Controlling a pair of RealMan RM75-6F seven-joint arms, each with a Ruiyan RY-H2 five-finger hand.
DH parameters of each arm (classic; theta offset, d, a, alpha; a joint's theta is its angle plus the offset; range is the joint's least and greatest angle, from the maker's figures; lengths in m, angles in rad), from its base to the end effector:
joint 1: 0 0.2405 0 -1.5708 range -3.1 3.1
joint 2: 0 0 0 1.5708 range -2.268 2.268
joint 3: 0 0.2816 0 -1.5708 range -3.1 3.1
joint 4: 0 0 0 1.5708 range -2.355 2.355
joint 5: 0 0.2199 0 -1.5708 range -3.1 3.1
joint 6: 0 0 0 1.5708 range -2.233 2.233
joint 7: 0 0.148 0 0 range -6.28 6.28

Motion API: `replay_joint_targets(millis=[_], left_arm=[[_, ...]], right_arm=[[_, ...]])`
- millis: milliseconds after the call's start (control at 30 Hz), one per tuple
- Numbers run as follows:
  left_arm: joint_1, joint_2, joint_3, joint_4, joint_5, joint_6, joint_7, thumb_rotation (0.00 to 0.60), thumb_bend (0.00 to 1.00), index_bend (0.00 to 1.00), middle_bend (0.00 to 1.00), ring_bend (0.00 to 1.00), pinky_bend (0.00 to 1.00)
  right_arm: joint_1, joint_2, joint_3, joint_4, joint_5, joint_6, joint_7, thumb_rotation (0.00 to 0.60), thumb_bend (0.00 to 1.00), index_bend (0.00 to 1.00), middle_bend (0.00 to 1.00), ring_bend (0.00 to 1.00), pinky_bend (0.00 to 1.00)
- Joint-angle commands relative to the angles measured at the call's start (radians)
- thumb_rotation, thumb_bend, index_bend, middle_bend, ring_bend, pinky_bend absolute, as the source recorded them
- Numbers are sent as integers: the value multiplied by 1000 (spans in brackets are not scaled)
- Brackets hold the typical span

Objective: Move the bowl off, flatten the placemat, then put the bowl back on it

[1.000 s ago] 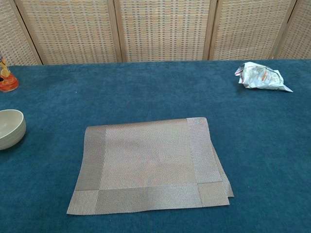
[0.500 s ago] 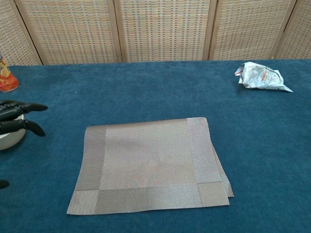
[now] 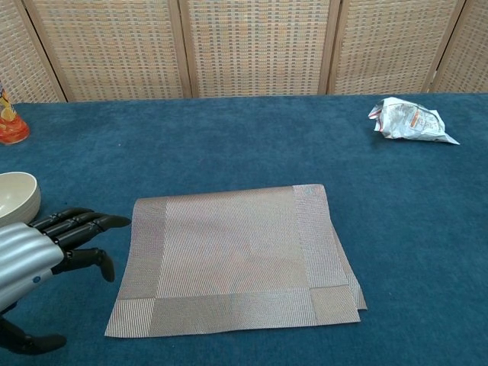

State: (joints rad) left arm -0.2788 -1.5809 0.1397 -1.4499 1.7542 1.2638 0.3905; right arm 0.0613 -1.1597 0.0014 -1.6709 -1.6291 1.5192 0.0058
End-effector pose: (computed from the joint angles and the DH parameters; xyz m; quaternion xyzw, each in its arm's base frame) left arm -0.2465 0.1749 -0.0449 -0.8058 -0.2723 -0.3632 0.3803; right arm -0.3098 -0.1672 0.1340 0.6098 -0.4012 0.4316 0.5300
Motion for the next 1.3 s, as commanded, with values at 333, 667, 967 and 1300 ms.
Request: replay_joint_targets(millis=[333, 667, 967, 1300], left_arm=[[-11, -74, -18, 39, -10, -21, 44, 600, 122, 394, 0, 0, 0], [-16, -115, -22, 63, -27, -38, 55, 600, 130, 413, 0, 0, 0], [-19, -141, -28, 77, -34, -38, 59, 600, 133, 425, 0, 0, 0], [-22, -150, -25, 82, -33, -33, 56, 600, 276, 435, 0, 0, 0]], right_arm=[[-1, 4, 1, 0, -4, 6, 9, 600, 197, 0, 0, 0, 0], [0, 1, 1, 1, -3, 2, 3, 600, 197, 0, 0, 0, 0], [0, -1, -1, 1, -5, 1, -1, 600, 198, 0, 0, 0, 0], [-1, -2, -1, 1, -6, 2, -3, 600, 198, 0, 0, 0, 0]])
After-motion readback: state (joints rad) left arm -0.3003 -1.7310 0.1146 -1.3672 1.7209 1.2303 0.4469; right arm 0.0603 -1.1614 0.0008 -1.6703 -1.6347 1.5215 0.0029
